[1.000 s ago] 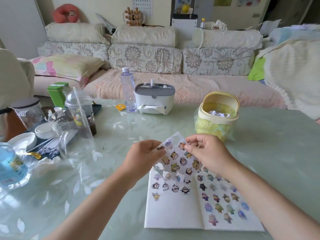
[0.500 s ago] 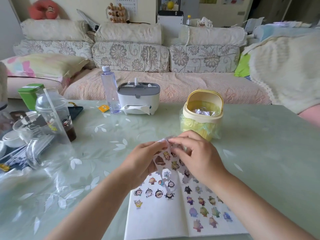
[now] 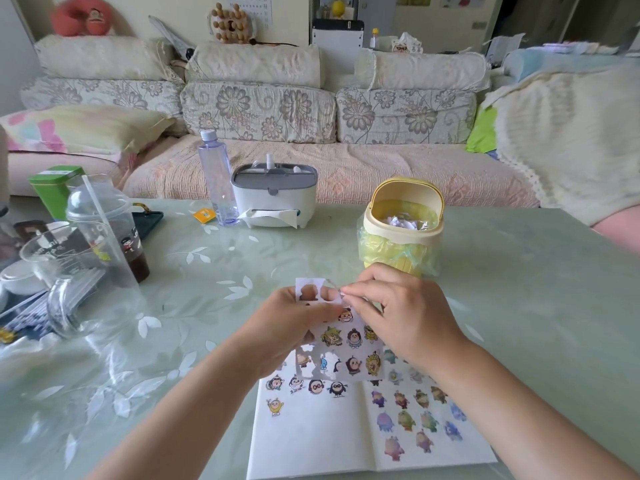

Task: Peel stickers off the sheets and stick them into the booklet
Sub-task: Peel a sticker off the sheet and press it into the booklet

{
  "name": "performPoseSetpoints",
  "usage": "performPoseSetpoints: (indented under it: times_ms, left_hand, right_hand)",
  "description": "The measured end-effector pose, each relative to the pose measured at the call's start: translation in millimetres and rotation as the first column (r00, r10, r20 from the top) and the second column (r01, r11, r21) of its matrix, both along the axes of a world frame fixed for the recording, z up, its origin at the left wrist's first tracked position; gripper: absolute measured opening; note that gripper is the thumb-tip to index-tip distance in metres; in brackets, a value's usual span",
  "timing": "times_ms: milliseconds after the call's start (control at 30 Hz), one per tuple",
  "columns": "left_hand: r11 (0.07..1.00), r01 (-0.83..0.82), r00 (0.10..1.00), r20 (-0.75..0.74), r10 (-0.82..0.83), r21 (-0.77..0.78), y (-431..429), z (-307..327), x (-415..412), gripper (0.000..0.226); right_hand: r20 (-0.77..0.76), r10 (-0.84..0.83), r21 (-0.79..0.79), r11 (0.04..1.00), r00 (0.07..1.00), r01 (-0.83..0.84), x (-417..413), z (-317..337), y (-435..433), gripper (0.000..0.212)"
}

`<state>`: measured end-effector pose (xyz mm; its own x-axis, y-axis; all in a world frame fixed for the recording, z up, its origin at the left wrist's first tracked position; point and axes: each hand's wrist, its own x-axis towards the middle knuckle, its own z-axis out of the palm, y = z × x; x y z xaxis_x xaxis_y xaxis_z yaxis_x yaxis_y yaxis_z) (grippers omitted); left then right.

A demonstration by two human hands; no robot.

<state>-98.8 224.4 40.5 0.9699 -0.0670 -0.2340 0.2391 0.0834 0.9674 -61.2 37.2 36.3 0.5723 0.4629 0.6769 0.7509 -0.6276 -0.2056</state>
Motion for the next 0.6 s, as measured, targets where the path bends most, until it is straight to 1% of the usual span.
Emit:
performPoseSetpoints:
  times_ms: [67, 133, 200, 233, 333, 467, 600]
  left_hand:
    - [0.999, 0.001, 1.000, 0.016, -0.002, 0.050, 1, 0, 0, 0.014]
    - [0.995, 0.019, 1.000, 0.015, -0.021, 0.094, 2, -1, -1, 0.013]
    - [0.994, 0.033, 0.999, 0.003, -0.033, 0.102, 3, -2, -1, 0.012]
    - [0.995, 0.037, 0.999, 0.000, -0.037, 0.097, 4, -2, -1, 0.013]
    - [0.994, 0.048, 0.999, 0.010, -0.049, 0.096, 7, -2, -2, 0.016]
    - [0.982, 0.045, 0.998, 0.030, -0.051, 0.185, 12, -6, -1, 0.014]
    - [0.979, 0.052, 0.998, 0.029, -0.059, 0.198, 15, -8, -2, 0.015]
  right_hand:
    - [0.048, -0.009, -0.014, 1.000, 0.999, 0.009, 0, 0, 0, 0.006]
    - [0.125, -0.009, -0.063, 0.998, 0.992, 0.017, 0, -1, 2, 0.010]
    - [0.167, -0.017, -0.100, 0.994, 0.986, 0.034, 0, -2, 4, 0.016]
    - [0.160, -0.035, -0.103, 0.993, 0.986, 0.052, 0, -2, 6, 0.018]
    - [0.068, -0.094, -0.091, 0.991, 0.993, 0.100, -2, -3, 13, 0.016]
    - [0.010, -0.057, -0.104, 0.993, 0.998, 0.057, 2, -9, 14, 0.018]
    - [-0.064, -0.085, -0.062, 0.995, 0.994, 0.081, 1, -9, 18, 0.021]
